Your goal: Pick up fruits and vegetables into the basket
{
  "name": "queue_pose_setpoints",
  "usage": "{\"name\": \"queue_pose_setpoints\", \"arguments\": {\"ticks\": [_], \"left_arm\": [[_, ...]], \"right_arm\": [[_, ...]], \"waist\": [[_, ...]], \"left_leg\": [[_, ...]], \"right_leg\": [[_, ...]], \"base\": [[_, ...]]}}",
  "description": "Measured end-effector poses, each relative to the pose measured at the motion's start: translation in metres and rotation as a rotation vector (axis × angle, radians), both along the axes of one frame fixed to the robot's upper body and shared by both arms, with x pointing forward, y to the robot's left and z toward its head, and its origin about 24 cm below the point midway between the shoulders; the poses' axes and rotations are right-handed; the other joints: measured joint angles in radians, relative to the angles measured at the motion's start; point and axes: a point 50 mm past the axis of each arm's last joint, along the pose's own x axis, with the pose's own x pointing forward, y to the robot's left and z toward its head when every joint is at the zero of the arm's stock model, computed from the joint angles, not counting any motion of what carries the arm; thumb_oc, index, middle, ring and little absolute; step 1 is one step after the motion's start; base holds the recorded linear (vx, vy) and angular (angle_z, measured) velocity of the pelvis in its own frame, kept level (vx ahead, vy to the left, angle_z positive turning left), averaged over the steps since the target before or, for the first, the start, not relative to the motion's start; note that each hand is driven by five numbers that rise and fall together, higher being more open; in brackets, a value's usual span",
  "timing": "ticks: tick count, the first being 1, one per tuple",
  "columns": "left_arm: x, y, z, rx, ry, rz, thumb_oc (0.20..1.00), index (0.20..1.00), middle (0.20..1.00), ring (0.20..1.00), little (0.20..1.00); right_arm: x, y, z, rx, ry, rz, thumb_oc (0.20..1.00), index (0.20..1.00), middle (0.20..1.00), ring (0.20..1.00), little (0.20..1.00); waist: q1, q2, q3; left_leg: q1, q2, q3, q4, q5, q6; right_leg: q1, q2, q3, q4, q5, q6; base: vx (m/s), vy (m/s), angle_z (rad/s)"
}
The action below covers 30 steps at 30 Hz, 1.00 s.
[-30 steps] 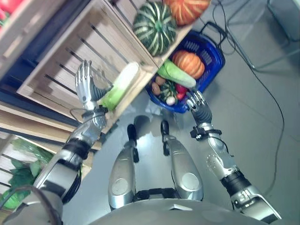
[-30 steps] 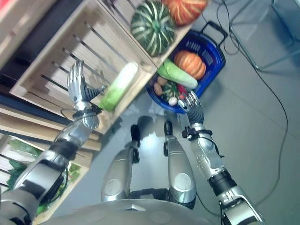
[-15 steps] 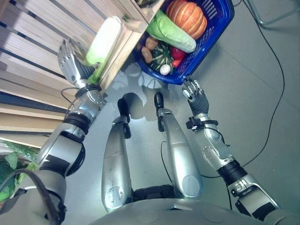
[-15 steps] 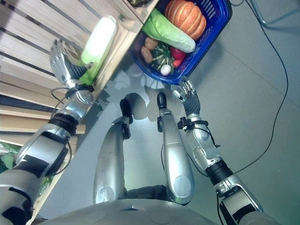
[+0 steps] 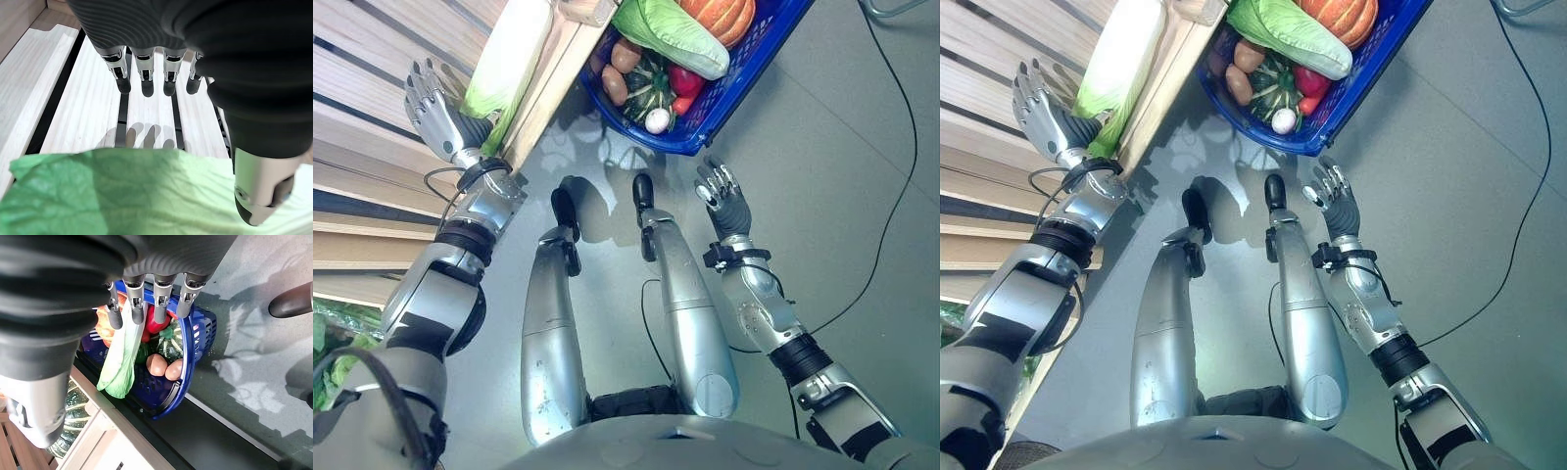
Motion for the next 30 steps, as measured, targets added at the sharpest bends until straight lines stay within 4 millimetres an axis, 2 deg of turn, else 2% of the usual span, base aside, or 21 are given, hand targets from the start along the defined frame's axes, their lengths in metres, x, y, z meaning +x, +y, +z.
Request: {"name": "queue_pose_setpoints", "arguments": {"ticks": [5,11,21,22,23,24,25,30], "left_arm": [[0.003,-0.001,0.004,0.015,0.049,-0.004,1.000,1.000,1.000,1.000,1.000],[0.008,-0.006,0.004,0.039,0.113,-0.045,1.000,1.000,1.000,1.000,1.000],[0.007,-0.001,0.000,0.008,0.172,0.016,1.000,1.000,1.000,1.000,1.000],[0.007,-0.001,0.000,0.008,0.174,0.019,0.840,0.840,0.840,0.840,0.840],[0.007,-0.001,0.000,0.007,0.174,0.018,0.570,0.570,0.570,0.570,0.570],[0.007,-0.002,0.000,0.006,0.174,0.015,0.410,0.410,0.410,0.410,0.410],[0.007,-0.004,-0.001,0.005,0.170,0.016,0.200,0.200,0.200,0.200,0.200],[0.007,-0.010,-0.003,-0.006,0.155,0.016,0.200,0.200,0.200,0.200,0.200]], "right_arm": [[0.006,0.003,0.008,-0.002,-0.018,0.007,1.000,1.000,1.000,1.000,1.000],[0.007,0.004,0.009,-0.001,-0.018,0.007,1.000,1.000,1.000,1.000,1.000],[0.012,0.008,0.016,0.012,-0.035,-0.005,1.000,1.000,1.000,1.000,1.000],[0.012,0.008,0.016,0.013,-0.034,-0.007,1.000,1.000,1.000,1.000,1.000],[0.012,0.008,0.016,0.013,-0.033,-0.007,1.000,1.000,1.000,1.000,1.000],[0.012,0.008,0.016,0.013,-0.033,-0.006,1.000,1.000,1.000,1.000,1.000],[0.012,0.008,0.016,0.013,-0.032,-0.007,1.000,1.000,1.000,1.000,1.000],[0.013,0.010,0.017,0.021,-0.034,-0.006,1.000,1.000,1.000,1.000,1.000]], "waist": [[-0.007,-0.001,0.001],[-0.009,-0.002,0.001],[-0.019,-0.002,0.001],[-0.019,-0.002,0.001],[-0.020,-0.002,0.001],[-0.019,-0.002,0.001],[-0.019,-0.002,0.001],[-0.017,-0.002,0.001]], "left_leg": [[-0.013,0.002,0.005,-0.003,-0.002,0.000],[-0.013,0.003,0.010,-0.008,-0.005,-0.001],[-0.012,0.005,0.015,-0.016,-0.005,-0.001],[-0.012,0.005,0.016,-0.016,-0.005,-0.001],[-0.012,0.005,0.017,-0.017,-0.005,-0.001],[-0.012,0.005,0.018,-0.019,-0.005,-0.001],[-0.013,0.005,0.019,-0.021,-0.005,-0.001],[-0.014,0.005,0.022,-0.033,-0.004,-0.003]], "right_leg": [[-0.014,0.003,0.004,-0.006,0.000,0.000],[-0.016,0.003,0.006,-0.010,0.000,0.001],[-0.019,0.004,0.008,-0.016,0.000,0.001],[-0.019,0.004,0.009,-0.018,0.000,0.001],[-0.020,0.004,0.009,-0.020,0.000,0.001],[-0.021,0.004,0.010,-0.022,0.000,0.001],[-0.022,0.004,0.010,-0.024,0.000,0.001],[-0.027,0.004,0.011,-0.031,0.001,0.001]], "base": [[0.00,0.001,-0.02],[0.00,-0.003,-0.01],[0.00,0.000,0.00],[0.00,0.000,0.00],[0.00,0.000,0.00],[0.00,0.000,0.00],[0.00,0.000,0.00],[0.00,0.000,0.00]]}}
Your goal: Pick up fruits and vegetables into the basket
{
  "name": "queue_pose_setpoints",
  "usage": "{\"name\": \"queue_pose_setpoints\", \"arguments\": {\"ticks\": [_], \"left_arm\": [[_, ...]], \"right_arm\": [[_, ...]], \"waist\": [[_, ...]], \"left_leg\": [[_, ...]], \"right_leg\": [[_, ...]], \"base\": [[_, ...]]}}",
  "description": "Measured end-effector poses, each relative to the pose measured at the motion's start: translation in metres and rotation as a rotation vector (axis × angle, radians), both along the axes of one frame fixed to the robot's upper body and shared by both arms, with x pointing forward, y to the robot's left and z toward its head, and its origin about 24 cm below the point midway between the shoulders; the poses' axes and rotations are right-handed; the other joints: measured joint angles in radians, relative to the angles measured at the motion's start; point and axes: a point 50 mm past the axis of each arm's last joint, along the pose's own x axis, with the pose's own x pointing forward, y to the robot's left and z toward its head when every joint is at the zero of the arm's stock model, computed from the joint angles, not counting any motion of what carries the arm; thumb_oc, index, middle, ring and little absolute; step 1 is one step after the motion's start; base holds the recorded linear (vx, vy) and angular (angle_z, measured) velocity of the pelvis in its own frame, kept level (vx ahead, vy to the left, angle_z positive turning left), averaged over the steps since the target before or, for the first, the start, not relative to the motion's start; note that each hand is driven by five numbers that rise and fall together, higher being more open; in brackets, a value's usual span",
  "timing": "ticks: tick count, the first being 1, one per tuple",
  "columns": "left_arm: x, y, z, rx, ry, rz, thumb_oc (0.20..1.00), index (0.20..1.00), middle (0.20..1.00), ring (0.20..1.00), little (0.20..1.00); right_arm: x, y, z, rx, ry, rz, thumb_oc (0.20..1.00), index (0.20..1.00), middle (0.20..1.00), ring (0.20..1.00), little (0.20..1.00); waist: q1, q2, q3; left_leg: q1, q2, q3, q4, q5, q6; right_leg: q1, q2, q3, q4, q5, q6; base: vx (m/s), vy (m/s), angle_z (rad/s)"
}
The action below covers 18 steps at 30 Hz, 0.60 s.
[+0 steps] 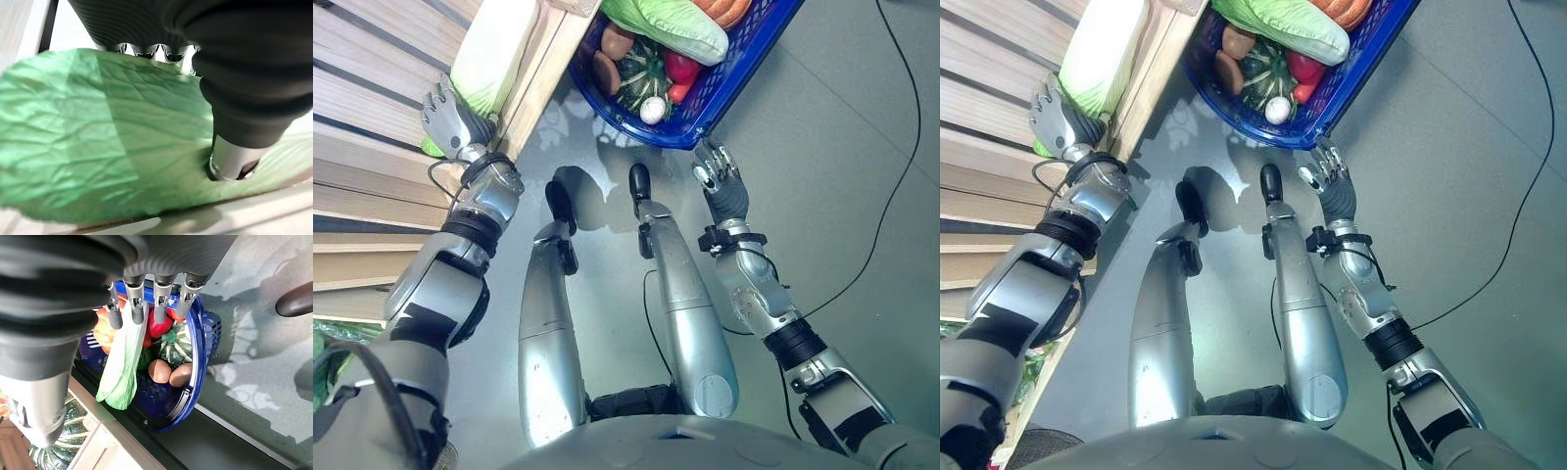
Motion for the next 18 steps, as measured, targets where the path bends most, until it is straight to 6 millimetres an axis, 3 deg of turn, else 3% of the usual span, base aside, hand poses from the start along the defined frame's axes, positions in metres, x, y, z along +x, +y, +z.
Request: {"name": "queue_pose_setpoints", "arguments": {"ticks": [18], "left_arm": [[0.0002,-0.0035,0.0069,-0.006,-0.085,-0.041,0.200,0.200,0.200,0.200,0.200]], "right_arm": [[0.0013,0.0100,0.0019,0.022,-0.003,0.018,1.000,1.000,1.000,1.000,1.000]], "waist": [[0.002,-0.001,0.000]], "left_leg": [[0.045,-0.001,-0.001,-0.026,0.009,0.006]], "right_leg": [[0.047,0.000,-0.003,-0.028,0.004,-0.005]], "base": [[0.00,0.000,0.00]]}}
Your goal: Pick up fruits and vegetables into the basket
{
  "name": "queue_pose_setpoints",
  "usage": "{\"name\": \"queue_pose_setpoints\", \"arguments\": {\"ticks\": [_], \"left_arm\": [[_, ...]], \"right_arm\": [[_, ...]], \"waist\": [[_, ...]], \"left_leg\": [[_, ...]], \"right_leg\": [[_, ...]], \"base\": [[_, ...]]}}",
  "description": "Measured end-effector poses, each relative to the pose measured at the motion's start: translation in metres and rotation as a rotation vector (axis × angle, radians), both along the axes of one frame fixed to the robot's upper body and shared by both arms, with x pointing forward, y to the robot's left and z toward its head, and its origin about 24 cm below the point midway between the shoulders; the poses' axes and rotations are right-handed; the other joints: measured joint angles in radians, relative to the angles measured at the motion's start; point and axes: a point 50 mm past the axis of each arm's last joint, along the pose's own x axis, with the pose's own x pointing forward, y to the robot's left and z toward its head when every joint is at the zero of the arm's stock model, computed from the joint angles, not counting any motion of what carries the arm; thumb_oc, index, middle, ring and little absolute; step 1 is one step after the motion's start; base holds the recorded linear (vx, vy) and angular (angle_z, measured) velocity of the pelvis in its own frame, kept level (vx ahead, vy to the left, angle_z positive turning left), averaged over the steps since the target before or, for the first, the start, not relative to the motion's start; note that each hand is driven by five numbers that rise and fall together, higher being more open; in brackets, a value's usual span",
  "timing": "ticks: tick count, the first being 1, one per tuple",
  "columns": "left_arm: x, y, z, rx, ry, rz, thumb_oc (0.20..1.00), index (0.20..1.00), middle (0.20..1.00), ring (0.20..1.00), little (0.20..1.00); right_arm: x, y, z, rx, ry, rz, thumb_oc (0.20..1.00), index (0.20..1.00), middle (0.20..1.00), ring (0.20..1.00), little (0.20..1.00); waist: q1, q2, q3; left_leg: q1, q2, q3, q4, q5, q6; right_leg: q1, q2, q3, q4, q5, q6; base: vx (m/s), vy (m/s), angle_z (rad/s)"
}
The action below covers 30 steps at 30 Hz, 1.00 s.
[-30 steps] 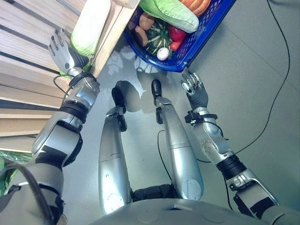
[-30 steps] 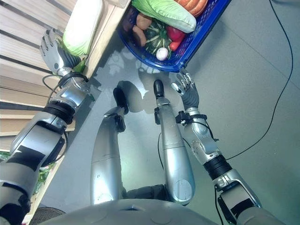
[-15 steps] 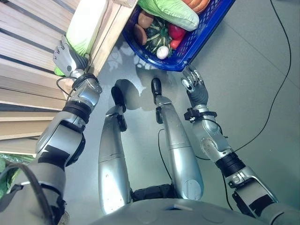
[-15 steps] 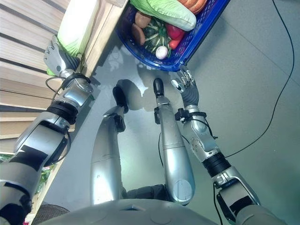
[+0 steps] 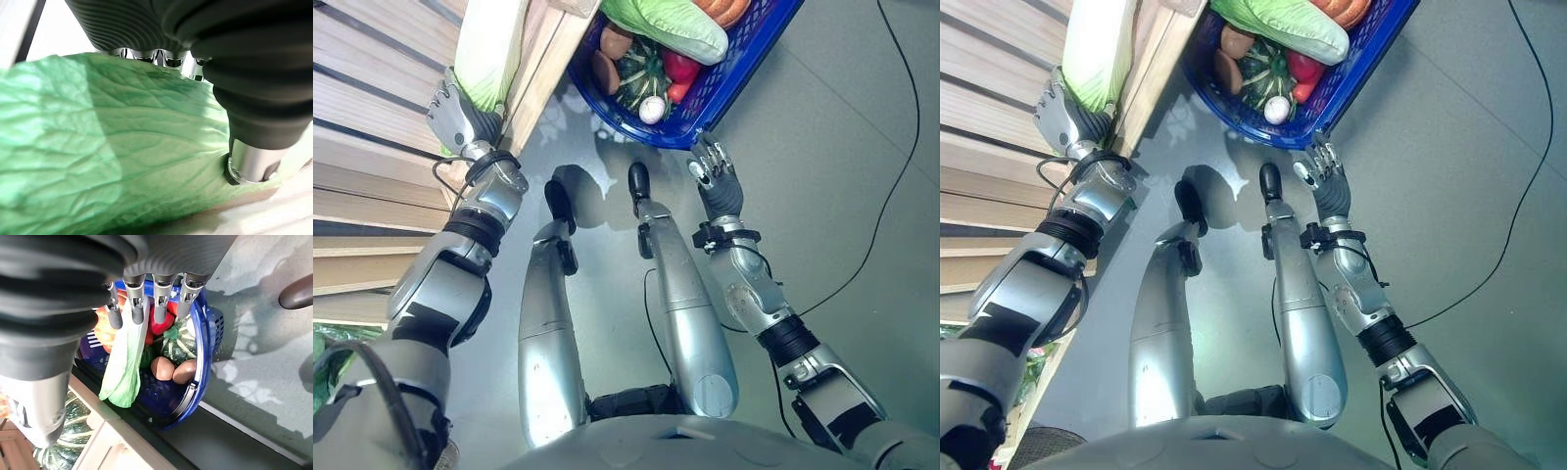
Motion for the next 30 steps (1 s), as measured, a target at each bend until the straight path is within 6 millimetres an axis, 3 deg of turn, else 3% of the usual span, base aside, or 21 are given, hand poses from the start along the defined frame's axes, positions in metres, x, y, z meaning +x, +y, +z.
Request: {"name": "queue_pose_setpoints", "arguments": {"ticks": [4,10,17,20,22,25,27,30], "left_arm": [[-0.008,0.008,-0.008,-0.002,-0.047,-0.009,0.200,0.200,0.200,0.200,0.200],[-0.031,0.011,-0.014,0.076,-0.178,-0.122,0.200,0.200,0.200,0.200,0.200],[-0.065,0.010,-0.040,0.144,-0.130,-0.273,0.200,0.200,0.200,0.200,0.200],[-0.078,0.000,-0.045,0.149,-0.137,-0.358,0.200,0.200,0.200,0.200,0.200],[-0.087,-0.009,-0.046,0.159,-0.134,-0.443,0.200,0.200,0.200,0.200,0.200],[-0.097,-0.013,-0.051,0.148,-0.076,-0.512,0.200,0.200,0.200,0.200,0.200],[-0.106,-0.022,-0.061,0.132,-0.036,-0.593,0.200,0.200,0.200,0.200,0.200],[-0.107,-0.033,-0.065,0.101,-0.002,-0.661,0.200,0.200,0.200,0.200,0.200]], "right_arm": [[-0.005,-0.001,-0.006,0.001,0.009,0.019,1.000,1.000,1.000,1.000,1.000],[-0.018,0.000,-0.015,0.017,0.019,0.051,1.000,1.000,1.000,1.000,1.000],[-0.025,-0.004,-0.016,0.028,0.006,0.066,1.000,1.000,1.000,1.000,1.000],[-0.031,-0.011,-0.019,0.040,0.004,0.054,1.000,1.000,1.000,1.000,1.000],[-0.036,-0.019,-0.020,0.048,0.002,0.039,1.000,1.000,1.000,1.000,1.000],[-0.036,-0.020,-0.021,0.039,0.006,0.050,1.000,1.000,1.000,1.000,1.000],[-0.043,-0.024,-0.025,0.039,0.017,0.042,1.000,1.000,1.000,1.000,1.000],[-0.040,-0.026,-0.018,0.037,-0.015,0.048,1.000,1.000,1.000,1.000,1.000]], "waist": [[0.013,-0.003,0.001],[0.060,-0.002,0.001],[0.112,0.007,0.002],[0.132,0.028,-0.009],[0.159,0.067,-0.041],[0.162,0.109,-0.069],[0.168,0.128,-0.167],[0.169,0.147,-0.208]], "left_leg": [[0.126,-0.004,-0.002,-0.083,0.020,-0.008],[0.352,-0.008,-0.033,-0.291,0.101,-0.029],[0.628,-0.003,-0.051,-0.464,0.139,-0.033],[0.711,-0.003,-0.067,-0.523,0.148,-0.036],[0.747,-0.008,-0.081,-0.560,0.157,-0.032],[0.822,-0.007,-0.100,-0.615,0.175,-0.025],[0.833,-0.004,-0.108,-0.642,0.173,-0.023],[0.860,-0.004,-0.120,-0.651,0.172,-0.021]], "right_leg": [[0.117,-0.002,-0.006,-0.050,0.005,-0.005],[0.326,0.000,-0.047,-0.198,0.028,-0.017],[0.594,0.000,-0.080,-0.322,0.037,-0.023],[0.677,0.000,-0.094,-0.373,0.032,-0.015],[0.711,-0.001,-0.099,-0.399,0.033,-0.013],[0.795,-0.002,-0.115,-0.453,0.049,-0.009],[0.812,-0.001,-0.122,-0.491,0.046,-0.003],[0.870,-0.001,-0.138,-0.548,0.060,0.004]], "base": [[-0.02,-0.024,0.03],[-0.03,-0.043,0.13],[0.08,-0.045,0.09],[0.11,-0.017,0.20],[0.13,-0.003,0.11],[0.15,0.013,0.13],[0.11,0.008,0.13],[0.09,-0.012,0.11]]}}
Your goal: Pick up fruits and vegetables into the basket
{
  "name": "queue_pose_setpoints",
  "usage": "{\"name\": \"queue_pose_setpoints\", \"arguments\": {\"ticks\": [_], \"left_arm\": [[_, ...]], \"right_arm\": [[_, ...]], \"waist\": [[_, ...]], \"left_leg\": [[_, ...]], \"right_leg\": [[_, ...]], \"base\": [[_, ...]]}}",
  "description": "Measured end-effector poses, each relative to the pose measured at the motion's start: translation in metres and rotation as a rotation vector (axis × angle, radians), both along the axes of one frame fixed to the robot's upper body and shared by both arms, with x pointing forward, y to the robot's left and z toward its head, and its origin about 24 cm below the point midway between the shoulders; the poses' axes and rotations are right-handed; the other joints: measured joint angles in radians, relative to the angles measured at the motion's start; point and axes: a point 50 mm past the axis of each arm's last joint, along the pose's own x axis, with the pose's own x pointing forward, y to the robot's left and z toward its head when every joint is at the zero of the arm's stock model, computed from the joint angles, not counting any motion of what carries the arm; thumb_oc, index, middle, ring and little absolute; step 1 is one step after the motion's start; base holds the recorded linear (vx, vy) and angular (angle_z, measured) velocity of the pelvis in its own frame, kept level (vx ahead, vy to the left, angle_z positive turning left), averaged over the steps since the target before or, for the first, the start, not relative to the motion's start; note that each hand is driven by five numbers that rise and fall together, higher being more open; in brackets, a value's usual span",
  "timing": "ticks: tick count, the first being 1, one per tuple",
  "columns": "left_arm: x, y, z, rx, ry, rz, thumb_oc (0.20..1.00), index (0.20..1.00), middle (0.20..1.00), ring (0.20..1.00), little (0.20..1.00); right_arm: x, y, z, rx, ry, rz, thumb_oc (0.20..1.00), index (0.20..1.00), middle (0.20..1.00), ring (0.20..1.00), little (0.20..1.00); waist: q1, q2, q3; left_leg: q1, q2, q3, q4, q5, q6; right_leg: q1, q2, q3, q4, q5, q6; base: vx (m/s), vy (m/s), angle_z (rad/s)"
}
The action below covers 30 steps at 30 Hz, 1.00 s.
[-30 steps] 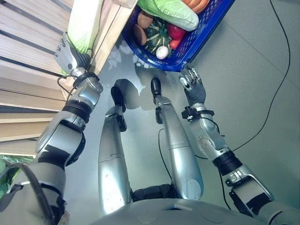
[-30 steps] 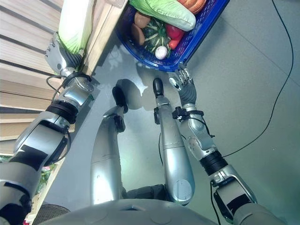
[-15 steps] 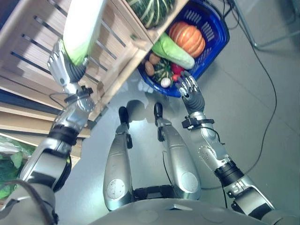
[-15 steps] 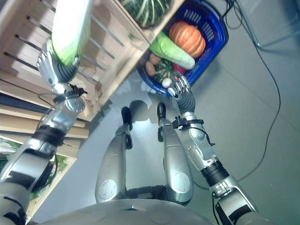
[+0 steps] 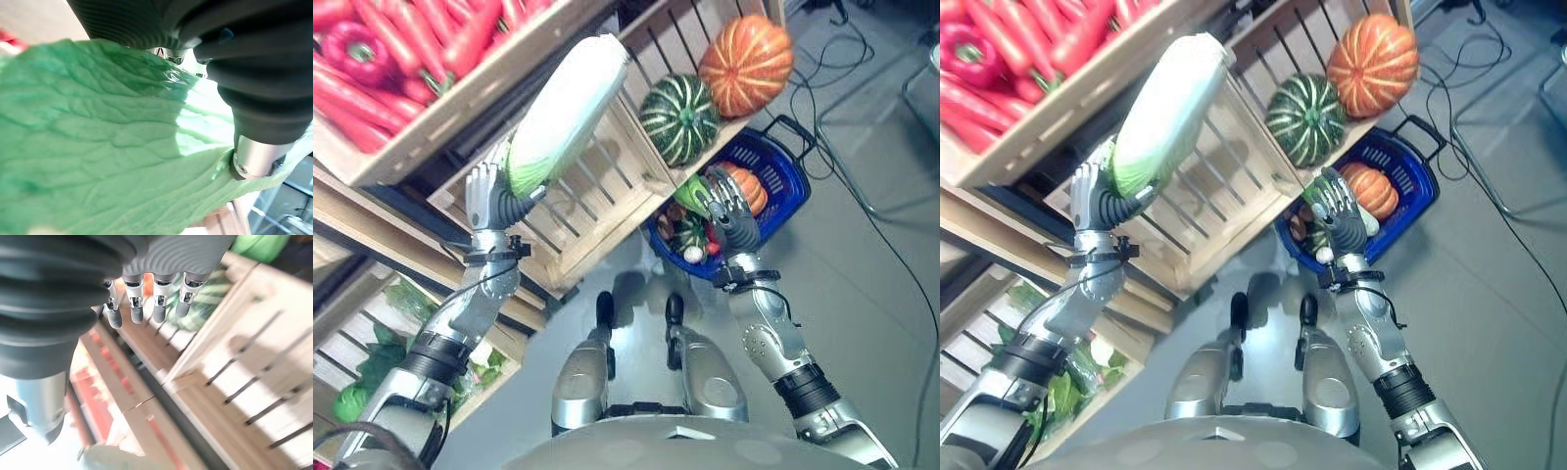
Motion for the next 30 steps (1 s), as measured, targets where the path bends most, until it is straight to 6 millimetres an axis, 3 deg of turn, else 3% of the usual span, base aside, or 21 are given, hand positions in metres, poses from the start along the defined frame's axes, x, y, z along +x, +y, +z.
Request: {"name": "queue_pose_setpoints", "arguments": {"ticks": [8,14,20,30], "left_arm": [[-0.013,-0.029,-0.021,-0.083,0.148,-0.176,0.200,0.200,0.200,0.200,0.200],[-0.020,-0.050,-0.023,-0.097,0.200,-0.326,0.200,0.200,0.200,0.200,0.200],[-0.027,-0.069,-0.026,-0.087,0.270,-0.470,0.200,0.200,0.200,0.200,0.200],[-0.034,-0.076,-0.027,-0.028,0.317,-0.589,0.200,0.200,0.200,0.200,0.200]], "right_arm": [[-0.001,0.004,0.001,-0.004,0.001,0.047,1.000,1.000,1.000,1.000,1.000],[-0.004,0.017,-0.006,0.027,0.038,0.139,1.000,1.000,1.000,1.000,1.000],[-0.007,0.024,-0.008,0.037,0.043,0.200,1.000,1.000,1.000,1.000,1.000],[-0.011,0.028,-0.003,0.043,0.008,0.315,1.000,1.000,1.000,1.000,1.000]], "waist": [[0.013,0.000,-0.086],[0.023,-0.013,-0.142],[0.021,-0.027,-0.159],[0.019,-0.043,-0.189]], "left_leg": [[0.051,0.002,-0.011,-0.025,-0.004,0.001],[0.066,-0.002,-0.012,-0.033,-0.006,0.003],[0.081,-0.011,-0.012,-0.034,-0.010,0.007],[0.082,-0.014,-0.005,-0.034,-0.013,0.010]], "right_leg": [[0.084,0.006,-0.012,-0.087,0.020,0.008],[0.122,0.006,-0.017,-0.139,0.041,0.011],[0.146,0.003,-0.015,-0.158,0.049,0.013],[0.143,0.001,-0.003,-0.158,0.053,0.011]], "base": [[0.10,-0.002,0.06],[0.08,0.004,0.03],[0.04,0.002,-0.01],[0.01,-0.003,-0.02]]}}
